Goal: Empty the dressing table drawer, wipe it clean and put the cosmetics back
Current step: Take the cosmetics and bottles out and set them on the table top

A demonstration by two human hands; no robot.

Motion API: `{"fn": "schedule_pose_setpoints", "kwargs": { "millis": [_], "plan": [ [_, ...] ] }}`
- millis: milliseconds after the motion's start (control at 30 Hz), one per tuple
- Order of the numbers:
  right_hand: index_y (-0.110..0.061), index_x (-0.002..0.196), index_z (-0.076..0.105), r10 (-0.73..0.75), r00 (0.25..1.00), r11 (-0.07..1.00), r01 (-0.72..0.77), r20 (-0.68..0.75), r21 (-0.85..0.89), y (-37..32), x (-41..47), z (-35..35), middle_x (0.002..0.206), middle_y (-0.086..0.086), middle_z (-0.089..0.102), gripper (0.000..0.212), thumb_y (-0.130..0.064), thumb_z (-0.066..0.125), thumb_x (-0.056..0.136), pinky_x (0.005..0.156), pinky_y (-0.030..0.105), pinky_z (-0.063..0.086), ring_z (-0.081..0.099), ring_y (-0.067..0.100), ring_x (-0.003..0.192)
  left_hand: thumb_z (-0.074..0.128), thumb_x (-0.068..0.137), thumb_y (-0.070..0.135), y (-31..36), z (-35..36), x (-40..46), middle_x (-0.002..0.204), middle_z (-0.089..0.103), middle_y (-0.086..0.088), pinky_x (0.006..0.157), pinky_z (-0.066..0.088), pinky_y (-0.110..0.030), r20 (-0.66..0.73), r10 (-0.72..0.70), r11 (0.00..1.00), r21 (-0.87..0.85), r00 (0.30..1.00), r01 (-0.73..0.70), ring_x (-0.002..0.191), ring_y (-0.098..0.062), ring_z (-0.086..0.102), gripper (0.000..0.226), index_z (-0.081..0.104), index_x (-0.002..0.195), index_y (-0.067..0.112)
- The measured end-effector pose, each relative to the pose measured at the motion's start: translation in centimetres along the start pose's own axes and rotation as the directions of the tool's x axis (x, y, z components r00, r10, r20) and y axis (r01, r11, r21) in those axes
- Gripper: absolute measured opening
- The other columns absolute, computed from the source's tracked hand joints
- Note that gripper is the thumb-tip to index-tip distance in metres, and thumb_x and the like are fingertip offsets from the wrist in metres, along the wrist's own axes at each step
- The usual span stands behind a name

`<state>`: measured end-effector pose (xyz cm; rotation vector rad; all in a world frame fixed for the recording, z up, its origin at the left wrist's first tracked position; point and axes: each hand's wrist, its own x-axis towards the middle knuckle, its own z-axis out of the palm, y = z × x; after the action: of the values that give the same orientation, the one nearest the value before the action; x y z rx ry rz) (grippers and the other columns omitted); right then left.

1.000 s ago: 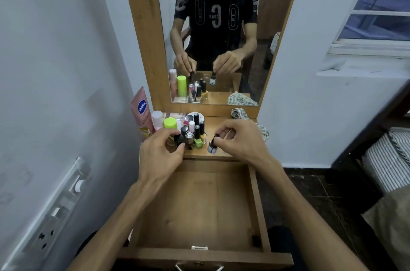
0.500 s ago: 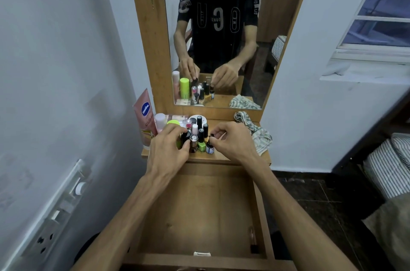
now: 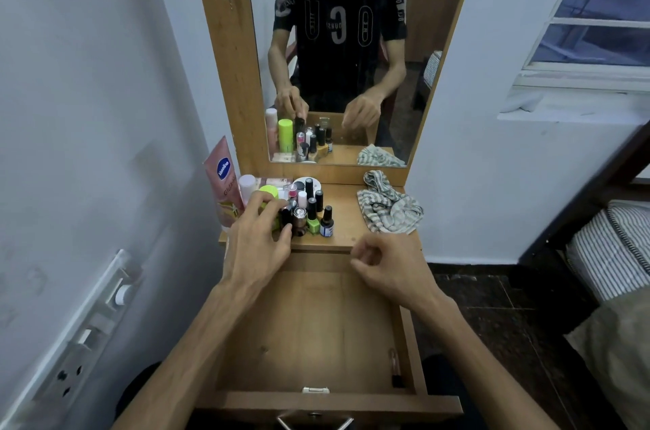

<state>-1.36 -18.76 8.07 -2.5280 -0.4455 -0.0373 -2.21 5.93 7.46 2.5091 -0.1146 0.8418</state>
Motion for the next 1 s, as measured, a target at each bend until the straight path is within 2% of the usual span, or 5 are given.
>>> {"fn": "schedule_pose_setpoints", "kwargs": {
  "millis": [133, 300, 533, 833, 1000],
  "plan": [
    [-0.026, 0.091, 0.07, 0.086, 0.953, 0.949, 0.01, 0.289, -0.314, 1.4, -3.8, 0.5, 0.094, -0.01, 0.068, 0.006, -0.026, 0.072, 0.085, 0.075, 0.025, 0.052, 0.063, 0.009, 0.085, 0.079, 0.081, 0.011, 0.7, 0.2, -1.9, 0.113, 0.061, -0.002, 0.064, 0.058, -0.032, -0.062, -0.001, 0.997, -0.076, 0.998, -0.003, 0.084, -0.017, 0.062, 0.031, 0.071, 0.11, 0.009],
    [-0.014, 0.123, 0.07, 0.133, 0.823, 0.816, 0.225, 0.552, -0.532, 2.3, -6.3, 2.5, 0.127, 0.011, 0.066, 0.027, -0.01, 0.063, 0.098, 0.103, 0.043, 0.052, 0.059, 0.029, 0.121, 0.073, 0.082, 0.01, 3.0, 1.5, -5.9, 0.103, 0.058, 0.006, 0.058, 0.051, -0.016, 0.048, 0.038, 0.99, -0.141, 0.998, -0.031, 0.065, -0.004, 0.053, 0.016, 0.068, 0.096, 0.014],
    [-0.012, 0.115, 0.069, 0.128, 0.772, 0.622, 0.426, 0.623, -0.656, 1.6, -6.8, 4.7, 0.124, 0.013, 0.068, 0.021, -0.022, 0.066, 0.097, 0.109, 0.044, 0.035, 0.058, 0.031, 0.119, 0.074, 0.08, 0.013, 4.2, 4.0, -10.1, 0.103, 0.054, 0.014, 0.054, 0.036, -0.004, 0.284, 0.054, 0.984, -0.18, 0.957, -0.002, 0.06, -0.002, 0.05, 0.023, 0.066, 0.098, 0.024],
    [-0.015, 0.106, 0.072, -0.009, 0.868, 0.71, 0.355, 0.497, -0.608, 2.8, -6.1, 5.0, 0.109, 0.008, 0.074, 0.014, -0.014, 0.062, 0.097, 0.104, 0.042, 0.038, 0.068, 0.03, 0.106, 0.075, 0.08, 0.013, 3.0, 4.1, -10.9, 0.103, 0.054, 0.015, 0.056, 0.037, -0.003, 0.334, 0.012, 0.987, -0.155, 0.942, 0.042, 0.062, 0.0, 0.052, 0.024, 0.067, 0.099, 0.025],
    [-0.015, 0.12, 0.071, 0.101, 0.743, 0.65, 0.454, 0.661, -0.609, 2.4, -5.9, 4.8, 0.122, 0.009, 0.071, 0.027, -0.02, 0.071, 0.094, 0.115, 0.047, 0.027, 0.064, 0.029, 0.117, 0.074, 0.082, 0.014, 2.2, 4.1, -11.0, 0.103, 0.055, 0.015, 0.055, 0.037, -0.004, 0.331, -0.001, 0.985, -0.165, 0.944, 0.059, 0.064, 0.006, 0.049, 0.022, 0.067, 0.099, 0.025]
  ]
}}
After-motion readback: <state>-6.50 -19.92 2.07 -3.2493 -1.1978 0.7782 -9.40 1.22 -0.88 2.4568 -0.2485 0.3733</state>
